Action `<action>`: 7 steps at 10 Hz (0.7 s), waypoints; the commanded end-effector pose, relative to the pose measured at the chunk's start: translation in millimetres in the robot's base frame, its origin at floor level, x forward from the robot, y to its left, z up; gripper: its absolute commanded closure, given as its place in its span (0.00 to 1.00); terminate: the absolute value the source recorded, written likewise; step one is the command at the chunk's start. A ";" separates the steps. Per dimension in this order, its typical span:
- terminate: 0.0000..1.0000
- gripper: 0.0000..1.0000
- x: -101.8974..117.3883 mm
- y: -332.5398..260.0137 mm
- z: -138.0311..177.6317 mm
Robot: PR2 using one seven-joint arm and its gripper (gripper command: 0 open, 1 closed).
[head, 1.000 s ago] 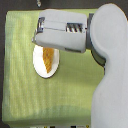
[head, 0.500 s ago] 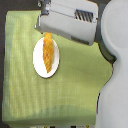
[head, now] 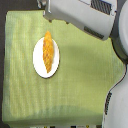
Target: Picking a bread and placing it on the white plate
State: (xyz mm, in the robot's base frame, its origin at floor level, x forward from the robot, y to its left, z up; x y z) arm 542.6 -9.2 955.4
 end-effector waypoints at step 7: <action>0.00 0.00 -38.0 -203.5 3.0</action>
State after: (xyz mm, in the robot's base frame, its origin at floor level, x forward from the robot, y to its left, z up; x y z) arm 514.2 -134.5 961.0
